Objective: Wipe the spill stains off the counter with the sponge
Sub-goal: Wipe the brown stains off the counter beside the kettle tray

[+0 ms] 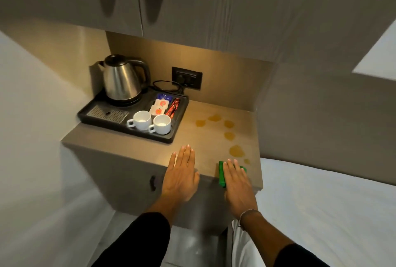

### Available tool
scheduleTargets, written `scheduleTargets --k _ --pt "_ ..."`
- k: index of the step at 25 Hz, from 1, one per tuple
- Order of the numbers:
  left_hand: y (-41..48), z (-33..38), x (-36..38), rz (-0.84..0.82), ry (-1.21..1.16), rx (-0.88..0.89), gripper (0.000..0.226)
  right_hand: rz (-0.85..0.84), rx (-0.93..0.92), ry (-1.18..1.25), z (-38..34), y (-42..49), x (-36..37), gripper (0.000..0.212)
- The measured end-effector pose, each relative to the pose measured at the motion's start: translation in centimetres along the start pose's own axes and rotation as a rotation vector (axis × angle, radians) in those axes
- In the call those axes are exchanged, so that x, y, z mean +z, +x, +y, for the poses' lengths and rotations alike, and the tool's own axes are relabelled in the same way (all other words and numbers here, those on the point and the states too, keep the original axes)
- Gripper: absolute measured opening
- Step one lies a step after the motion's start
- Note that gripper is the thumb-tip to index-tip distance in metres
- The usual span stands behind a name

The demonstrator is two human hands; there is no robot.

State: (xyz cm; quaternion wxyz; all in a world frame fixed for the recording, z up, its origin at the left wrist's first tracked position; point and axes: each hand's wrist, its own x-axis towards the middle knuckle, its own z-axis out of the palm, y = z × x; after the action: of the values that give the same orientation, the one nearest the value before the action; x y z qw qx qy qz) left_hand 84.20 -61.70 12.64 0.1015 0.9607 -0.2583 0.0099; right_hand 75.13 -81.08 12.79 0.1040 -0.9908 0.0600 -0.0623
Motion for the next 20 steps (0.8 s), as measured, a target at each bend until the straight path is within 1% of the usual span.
scheduleTargets --k 4,8,10,12,15,17,20 --pt "8.7 -1.8 1.2 -0.082 -0.009 0.073 0.078 -0.07 0.086 -0.02 2.2 4.4 0.4 0.073" --pt "12.6 -3.0 3.9 -0.159 -0.005 0.108 0.079 -0.113 0.14 -0.014 3.4 6.2 1.3 0.074" --pt "12.2 -3.1 5.1 -0.139 -0.043 0.099 0.079 -0.119 0.125 0.02 3.1 5.9 1.9 0.075" --pt "12.2 -3.2 5.5 -0.118 -0.078 0.091 0.08 -0.152 0.067 0.075 3.3 5.0 2.6 0.08" --pt "12.1 -3.3 5.5 -0.078 -0.098 0.097 0.081 -0.228 -0.029 0.116 6.3 2.2 2.1 0.088" --pt "12.1 -3.4 5.8 -0.063 -0.109 0.104 0.079 -0.22 0.013 0.142 8.8 2.3 1.5 0.084" --pt "12.1 -3.6 6.3 -0.022 -0.117 0.101 0.077 -0.109 0.177 0.195 8.6 8.0 1.2 0.076"
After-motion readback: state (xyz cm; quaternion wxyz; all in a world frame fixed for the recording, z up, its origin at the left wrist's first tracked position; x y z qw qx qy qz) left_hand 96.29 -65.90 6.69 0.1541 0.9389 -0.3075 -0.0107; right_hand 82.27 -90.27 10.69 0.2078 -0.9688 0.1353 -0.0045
